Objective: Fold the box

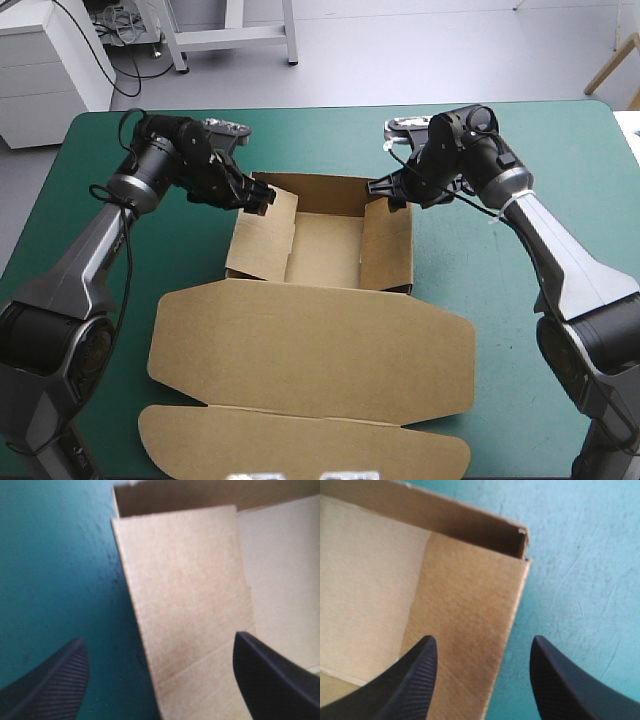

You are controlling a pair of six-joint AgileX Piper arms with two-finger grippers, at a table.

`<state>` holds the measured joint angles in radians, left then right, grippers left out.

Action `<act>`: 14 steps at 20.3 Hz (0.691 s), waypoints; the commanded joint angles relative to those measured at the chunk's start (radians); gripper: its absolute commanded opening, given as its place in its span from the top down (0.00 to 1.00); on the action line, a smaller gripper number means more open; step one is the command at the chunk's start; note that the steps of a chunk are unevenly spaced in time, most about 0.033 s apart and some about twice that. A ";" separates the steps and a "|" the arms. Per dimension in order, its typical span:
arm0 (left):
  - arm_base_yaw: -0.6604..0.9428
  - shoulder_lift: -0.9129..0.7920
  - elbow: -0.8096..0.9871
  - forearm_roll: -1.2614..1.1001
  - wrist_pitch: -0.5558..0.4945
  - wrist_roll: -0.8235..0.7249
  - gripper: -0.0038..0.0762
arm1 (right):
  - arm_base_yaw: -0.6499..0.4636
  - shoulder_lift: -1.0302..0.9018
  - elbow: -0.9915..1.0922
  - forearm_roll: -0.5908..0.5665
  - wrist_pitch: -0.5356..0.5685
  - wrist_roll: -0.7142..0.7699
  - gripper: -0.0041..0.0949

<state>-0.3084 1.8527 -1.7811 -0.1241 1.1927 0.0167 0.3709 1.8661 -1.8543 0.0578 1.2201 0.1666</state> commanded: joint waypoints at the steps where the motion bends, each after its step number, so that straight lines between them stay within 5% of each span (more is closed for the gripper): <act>1: 0.001 -0.053 -0.226 0.002 0.102 0.014 0.25 | -0.003 -0.087 -0.097 0.005 -0.016 -0.011 0.44; 4: 0.001 -0.101 -0.321 0.002 0.102 0.004 0.40 | -0.003 -0.120 -0.099 0.024 -0.016 0.002 0.44; 8: 0.001 -0.252 -0.273 0.130 0.102 0.018 0.97 | -0.003 -0.138 -0.079 0.040 -0.016 0.020 0.44; 14: 0.001 -0.486 -0.007 0.225 0.102 0.076 0.96 | -0.003 -0.135 0.069 0.042 -0.016 0.042 0.44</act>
<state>-0.3072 1.4727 -1.8528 0.0894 1.2499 0.0688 0.3709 1.7794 -1.8088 0.0876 1.2310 0.1950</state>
